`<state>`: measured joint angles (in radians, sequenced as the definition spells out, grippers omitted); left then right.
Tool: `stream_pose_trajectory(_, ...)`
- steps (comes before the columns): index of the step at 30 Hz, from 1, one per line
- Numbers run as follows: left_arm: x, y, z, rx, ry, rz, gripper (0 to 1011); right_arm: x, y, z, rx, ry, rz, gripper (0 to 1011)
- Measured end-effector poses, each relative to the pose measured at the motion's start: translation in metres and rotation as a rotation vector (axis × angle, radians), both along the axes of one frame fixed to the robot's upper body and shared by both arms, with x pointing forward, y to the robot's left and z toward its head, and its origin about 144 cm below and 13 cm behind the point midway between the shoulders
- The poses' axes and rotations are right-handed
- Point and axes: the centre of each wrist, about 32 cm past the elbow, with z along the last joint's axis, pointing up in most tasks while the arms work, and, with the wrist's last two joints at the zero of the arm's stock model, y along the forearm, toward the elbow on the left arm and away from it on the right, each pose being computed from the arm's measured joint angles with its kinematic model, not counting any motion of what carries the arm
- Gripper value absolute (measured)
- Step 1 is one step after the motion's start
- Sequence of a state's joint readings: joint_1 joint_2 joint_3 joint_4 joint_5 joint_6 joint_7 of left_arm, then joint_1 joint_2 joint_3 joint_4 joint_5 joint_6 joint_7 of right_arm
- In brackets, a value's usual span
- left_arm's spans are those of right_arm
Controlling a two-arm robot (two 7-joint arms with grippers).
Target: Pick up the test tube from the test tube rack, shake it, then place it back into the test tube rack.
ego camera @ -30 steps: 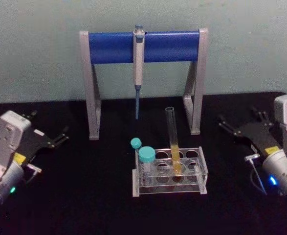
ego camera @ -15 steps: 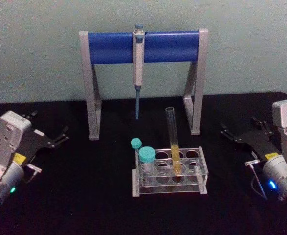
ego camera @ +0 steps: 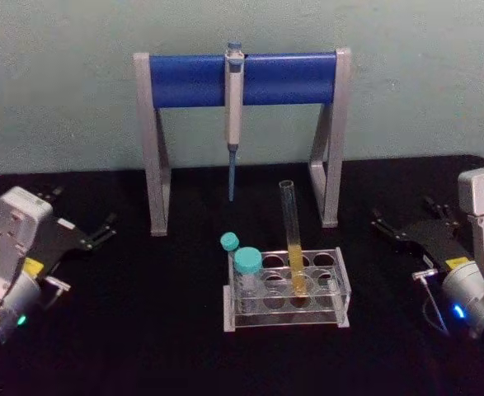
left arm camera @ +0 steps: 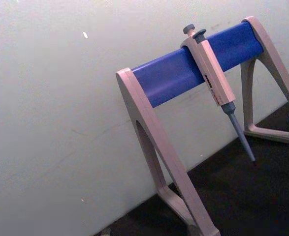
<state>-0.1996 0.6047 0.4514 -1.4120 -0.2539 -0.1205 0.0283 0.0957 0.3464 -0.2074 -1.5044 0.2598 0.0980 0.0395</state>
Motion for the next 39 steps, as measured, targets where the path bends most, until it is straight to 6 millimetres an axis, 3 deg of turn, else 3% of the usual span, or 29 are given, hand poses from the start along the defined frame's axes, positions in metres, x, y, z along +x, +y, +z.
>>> stream_pose_trajectory(39,0.0000,0.0000,0.0000,0.000,0.000,0.000,1001,-0.0001,0.0003,0.0001,-0.001,-0.001,0.001,1000)
